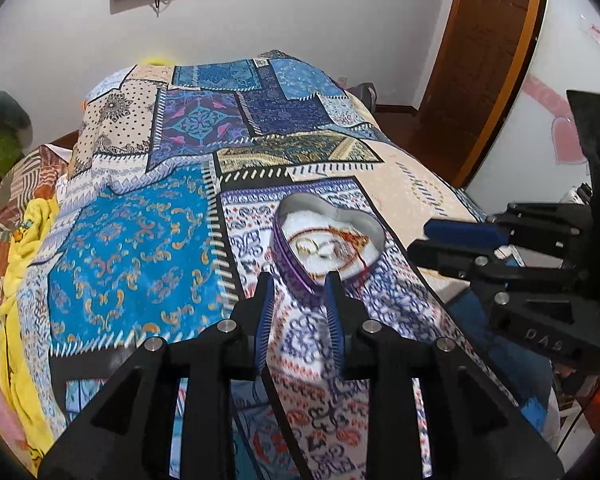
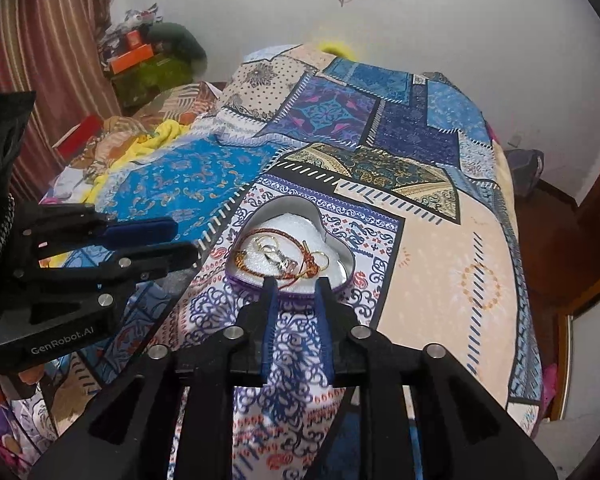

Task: Organize jewelry
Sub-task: 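Open both grippers and lift them out of the tin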

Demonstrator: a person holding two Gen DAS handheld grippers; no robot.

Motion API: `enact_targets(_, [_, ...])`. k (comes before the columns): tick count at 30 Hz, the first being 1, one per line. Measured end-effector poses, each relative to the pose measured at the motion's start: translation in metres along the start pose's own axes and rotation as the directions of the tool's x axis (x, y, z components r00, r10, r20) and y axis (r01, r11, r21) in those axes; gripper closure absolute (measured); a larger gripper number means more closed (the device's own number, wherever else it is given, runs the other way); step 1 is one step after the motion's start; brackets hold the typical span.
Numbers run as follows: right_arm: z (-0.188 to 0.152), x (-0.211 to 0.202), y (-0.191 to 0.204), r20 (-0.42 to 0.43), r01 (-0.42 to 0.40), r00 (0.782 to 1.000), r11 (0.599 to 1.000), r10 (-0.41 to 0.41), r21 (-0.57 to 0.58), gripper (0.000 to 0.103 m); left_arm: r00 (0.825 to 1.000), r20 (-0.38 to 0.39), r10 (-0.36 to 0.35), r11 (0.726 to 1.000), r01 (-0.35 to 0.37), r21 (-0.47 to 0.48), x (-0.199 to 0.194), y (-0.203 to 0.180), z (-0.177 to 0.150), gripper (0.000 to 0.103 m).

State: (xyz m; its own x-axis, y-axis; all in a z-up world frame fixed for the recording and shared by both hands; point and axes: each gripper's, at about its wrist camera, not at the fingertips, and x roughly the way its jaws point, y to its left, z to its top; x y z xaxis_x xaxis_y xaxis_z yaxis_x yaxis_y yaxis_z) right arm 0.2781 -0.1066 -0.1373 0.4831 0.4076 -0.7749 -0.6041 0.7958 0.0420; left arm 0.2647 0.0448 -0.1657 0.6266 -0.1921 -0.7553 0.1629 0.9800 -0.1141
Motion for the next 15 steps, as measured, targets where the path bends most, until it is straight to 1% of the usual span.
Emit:
enact_targets(2, [-0.004, -0.007, 0.001, 0.014, 0.008, 1.000, 1.000, -0.008, 0.004, 0.064, 1.000, -0.011, 0.002, 1.000, -0.002, 0.004, -0.002, -0.003, -0.005, 0.075])
enact_targets(4, [-0.007, -0.013, 0.002, 0.029, 0.008, 1.000, 1.000, -0.008, 0.009, 0.058, 1.000, -0.021, -0.001, 1.000, 0.001, 0.005, -0.004, -0.005, -0.011, 0.075])
enact_targets(9, [-0.014, -0.018, 0.006, 0.029, 0.012, 1.000, 1.000, -0.012, 0.013, 0.058, 0.999, -0.045, -0.007, 1.000, 0.008, 0.006, -0.007, -0.007, -0.027, 0.074])
enact_targets(15, [-0.022, 0.001, 0.016, -0.030, -0.005, 1.000, 1.000, 0.005, -0.011, 0.058, 0.998, -0.063, 0.010, 1.000, -0.011, -0.016, -0.006, 0.003, -0.044, 0.074])
